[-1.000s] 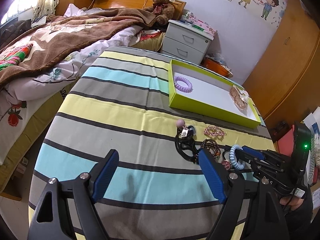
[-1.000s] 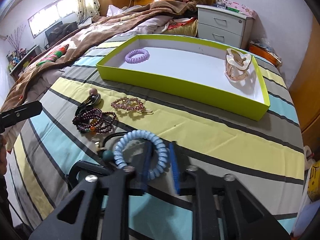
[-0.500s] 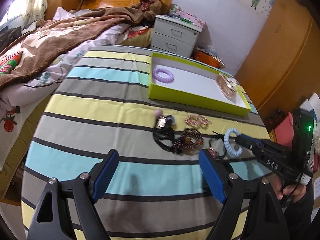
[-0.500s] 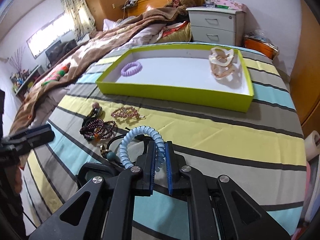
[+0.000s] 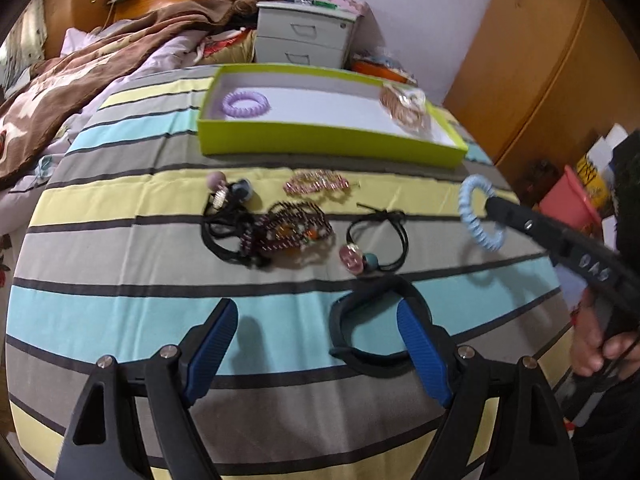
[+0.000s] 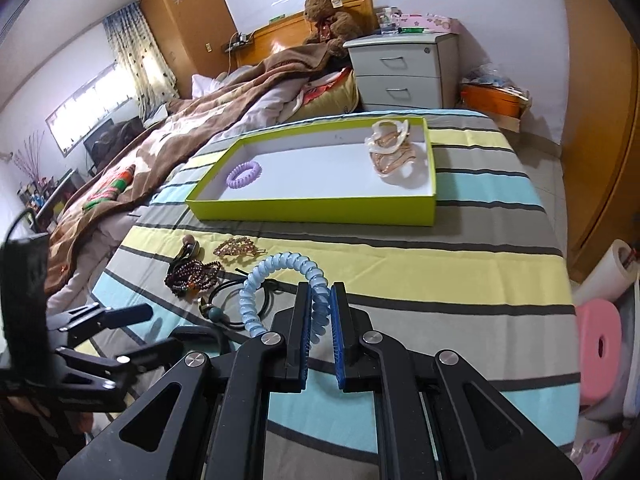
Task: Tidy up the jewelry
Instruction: 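Close the left gripper on the black band while the right gripper holds the blue tie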
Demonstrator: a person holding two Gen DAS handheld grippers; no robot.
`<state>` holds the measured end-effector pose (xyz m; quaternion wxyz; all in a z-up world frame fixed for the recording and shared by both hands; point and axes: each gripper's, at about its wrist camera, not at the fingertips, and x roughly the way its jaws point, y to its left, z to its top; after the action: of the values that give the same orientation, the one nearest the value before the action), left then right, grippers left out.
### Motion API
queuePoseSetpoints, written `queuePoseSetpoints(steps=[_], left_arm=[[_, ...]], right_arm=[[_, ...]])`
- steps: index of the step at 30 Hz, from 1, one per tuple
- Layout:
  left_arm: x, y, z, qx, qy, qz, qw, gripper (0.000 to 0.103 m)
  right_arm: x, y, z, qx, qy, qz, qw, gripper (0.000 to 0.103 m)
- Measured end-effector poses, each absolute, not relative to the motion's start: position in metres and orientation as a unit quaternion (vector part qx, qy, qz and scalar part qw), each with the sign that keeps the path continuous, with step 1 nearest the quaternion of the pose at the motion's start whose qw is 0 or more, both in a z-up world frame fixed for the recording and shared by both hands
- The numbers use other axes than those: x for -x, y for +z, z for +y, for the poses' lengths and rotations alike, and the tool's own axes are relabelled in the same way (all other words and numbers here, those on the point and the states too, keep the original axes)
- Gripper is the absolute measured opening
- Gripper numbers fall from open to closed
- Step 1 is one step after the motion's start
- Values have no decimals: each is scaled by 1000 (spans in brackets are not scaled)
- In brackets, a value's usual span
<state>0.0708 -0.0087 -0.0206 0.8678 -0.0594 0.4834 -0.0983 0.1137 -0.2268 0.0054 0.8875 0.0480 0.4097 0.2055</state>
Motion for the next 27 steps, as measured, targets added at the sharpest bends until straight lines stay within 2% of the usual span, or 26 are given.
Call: queuePoseSetpoints(steps=[5,21,23,27], left_arm=[[-71,-27,-19,21,-76,489,869,78],[-86,-31,-41,-49,-94,473,875,79],[-85,-30,-43,-53,-102,469,876,74],[-81,-27,-51,-61,-121,464,875,51]], right_arm=[[-110,5,-232,-56,205,407,889,10],[-105,6,-233,-61,201,402,891,10],[-104,5,-234,-60,199,403,891,10],[-104,5,-234,-59,197,404,891,10]])
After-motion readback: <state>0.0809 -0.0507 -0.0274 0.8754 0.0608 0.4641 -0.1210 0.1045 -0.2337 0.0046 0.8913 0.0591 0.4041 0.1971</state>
